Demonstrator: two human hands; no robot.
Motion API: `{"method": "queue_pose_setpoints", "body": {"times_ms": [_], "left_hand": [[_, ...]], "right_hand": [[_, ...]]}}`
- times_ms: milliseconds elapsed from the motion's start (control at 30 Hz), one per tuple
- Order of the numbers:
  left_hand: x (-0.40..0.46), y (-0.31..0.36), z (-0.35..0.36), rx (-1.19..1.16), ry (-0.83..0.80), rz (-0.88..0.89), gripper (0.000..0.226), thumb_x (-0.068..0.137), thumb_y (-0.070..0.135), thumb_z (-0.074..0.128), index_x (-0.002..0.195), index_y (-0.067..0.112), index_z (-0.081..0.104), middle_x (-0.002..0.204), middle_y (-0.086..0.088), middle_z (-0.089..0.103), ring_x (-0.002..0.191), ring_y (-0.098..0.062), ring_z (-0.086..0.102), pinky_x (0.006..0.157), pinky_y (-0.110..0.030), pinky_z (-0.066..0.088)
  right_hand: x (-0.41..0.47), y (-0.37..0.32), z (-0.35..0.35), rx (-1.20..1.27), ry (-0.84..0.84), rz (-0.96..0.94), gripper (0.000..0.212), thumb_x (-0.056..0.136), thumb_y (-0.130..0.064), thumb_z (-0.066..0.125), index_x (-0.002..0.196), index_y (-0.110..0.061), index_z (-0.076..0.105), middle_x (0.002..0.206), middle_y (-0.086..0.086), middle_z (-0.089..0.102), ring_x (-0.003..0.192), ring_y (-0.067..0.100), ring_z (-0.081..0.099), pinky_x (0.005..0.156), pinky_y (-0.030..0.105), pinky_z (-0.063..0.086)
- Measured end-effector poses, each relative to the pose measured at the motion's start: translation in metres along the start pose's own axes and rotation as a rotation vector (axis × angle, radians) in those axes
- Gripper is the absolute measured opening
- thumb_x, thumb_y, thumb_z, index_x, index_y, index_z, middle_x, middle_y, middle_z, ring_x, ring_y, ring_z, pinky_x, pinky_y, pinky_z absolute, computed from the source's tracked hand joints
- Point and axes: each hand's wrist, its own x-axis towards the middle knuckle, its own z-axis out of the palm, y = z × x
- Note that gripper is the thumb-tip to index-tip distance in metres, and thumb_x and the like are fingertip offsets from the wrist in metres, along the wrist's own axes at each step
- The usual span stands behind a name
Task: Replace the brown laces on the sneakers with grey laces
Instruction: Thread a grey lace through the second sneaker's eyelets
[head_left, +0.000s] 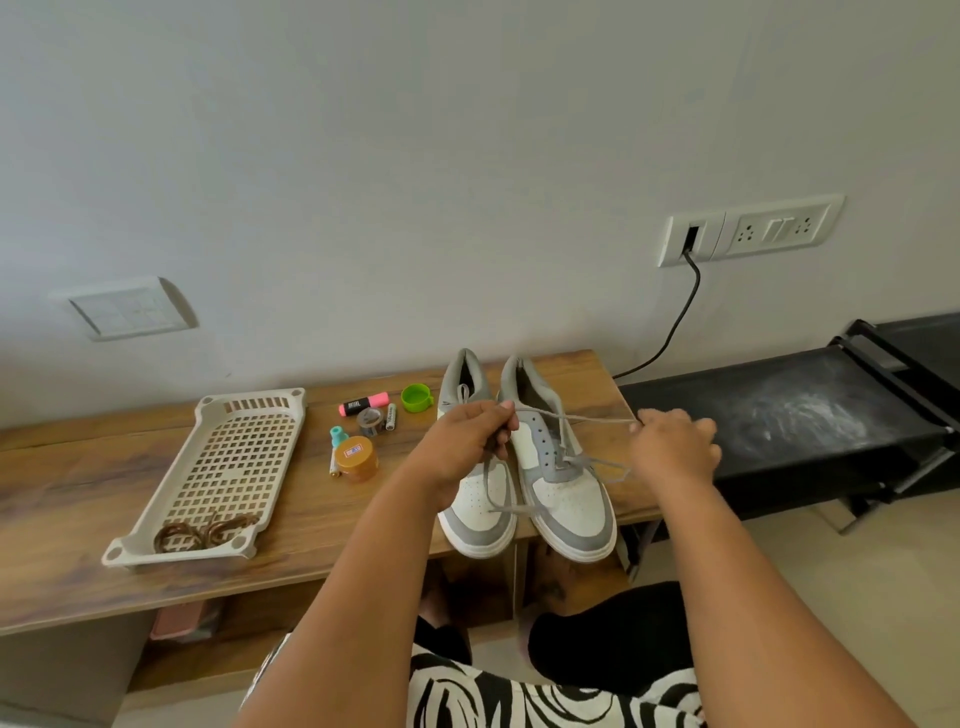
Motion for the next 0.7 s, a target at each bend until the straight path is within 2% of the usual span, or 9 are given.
{"method": "queue_pose_setpoints", "body": {"times_ms": [100,167,233,300,400,500,600,633,700], "left_hand": [[0.004,-0.004,0.003,0.048,-0.034,0.016,0.032,0.102,0.029,0.051,0.077,0.013,0.063,0.063,0.002,0.051,0.061,-0.010,0.049,0.069,-0.021,0.045],[0.006,-0.006,0.006,0.062,-0.044,0.020,0.032,0.102,0.029,0.051,0.076,0.014,0.064,0.064,0.002,0.052,0.064,-0.011,0.049,0.071,-0.022,0.045],[0.006,-0.006,0.005,0.056,-0.021,0.016,0.032,0.102,0.029,0.051,0.075,0.015,0.062,0.064,0.003,0.052,0.065,-0.011,0.050,0.072,-0.021,0.043],[0.005,-0.005,-0.002,0.051,-0.013,0.022,0.031,0.102,0.028,0.050,0.076,0.014,0.061,0.065,0.002,0.053,0.065,-0.011,0.051,0.073,-0.020,0.043],[0.003,-0.002,-0.013,0.031,-0.040,0.037,0.029,0.102,0.028,0.051,0.079,0.014,0.062,0.068,0.001,0.056,0.069,-0.013,0.053,0.080,-0.028,0.040],[0.006,-0.003,-0.017,0.023,-0.054,0.055,0.028,0.101,0.028,0.051,0.081,0.014,0.063,0.070,0.000,0.059,0.072,-0.013,0.054,0.082,-0.031,0.039],[0.012,-0.008,-0.007,0.095,-0.086,0.074,0.027,0.101,0.027,0.051,0.084,0.012,0.064,0.071,-0.001,0.059,0.071,-0.011,0.054,0.080,-0.025,0.042],[0.014,-0.011,-0.002,0.120,-0.098,0.076,0.027,0.101,0.028,0.051,0.084,0.012,0.064,0.071,0.000,0.058,0.071,-0.011,0.053,0.080,-0.023,0.044],[0.017,-0.016,0.009,0.144,-0.095,0.077,0.028,0.102,0.028,0.051,0.083,0.012,0.065,0.070,0.001,0.056,0.071,-0.010,0.052,0.074,-0.016,0.045]], "right_hand": [[-0.010,-0.024,0.003,0.133,-0.143,-0.362,0.057,0.093,-0.040,0.060,0.145,-0.031,0.035,0.138,0.001,0.046,0.128,0.028,0.036,0.103,0.046,0.036],[-0.021,-0.040,0.012,0.288,-0.166,-0.588,0.027,0.097,-0.034,0.055,0.124,-0.032,0.057,0.117,0.000,0.060,0.115,0.022,0.049,0.095,0.042,0.045],[-0.016,-0.039,0.016,0.319,-0.140,-0.582,0.017,0.101,-0.032,0.047,0.096,-0.032,0.063,0.098,0.000,0.061,0.093,0.018,0.056,0.081,0.039,0.050],[0.000,-0.025,0.017,0.286,-0.117,-0.428,0.023,0.102,-0.032,0.043,0.090,-0.027,0.063,0.095,-0.001,0.058,0.083,0.016,0.057,0.077,0.037,0.051],[0.026,0.006,0.011,0.208,-0.087,-0.154,0.027,0.103,-0.030,0.038,0.100,-0.021,0.063,0.104,0.009,0.061,0.086,0.022,0.054,0.078,0.040,0.050],[0.027,0.017,0.003,-0.076,-0.182,0.003,0.031,0.101,-0.028,0.041,0.129,-0.019,0.051,0.132,0.013,0.052,0.116,0.032,0.042,0.094,0.044,0.041],[0.010,-0.009,-0.003,0.119,-0.340,-0.326,0.062,0.093,-0.041,0.061,0.148,-0.034,0.032,0.145,-0.006,0.039,0.134,0.021,0.029,0.107,0.045,0.034],[0.002,-0.021,-0.004,0.228,-0.367,-0.449,0.055,0.093,-0.042,0.061,0.143,-0.036,0.040,0.136,-0.014,0.043,0.130,0.013,0.034,0.104,0.038,0.038],[-0.002,-0.038,0.002,0.250,-0.325,-0.614,0.025,0.096,-0.036,0.058,0.120,-0.035,0.062,0.115,-0.011,0.060,0.108,0.009,0.054,0.080,0.020,0.044]]}}
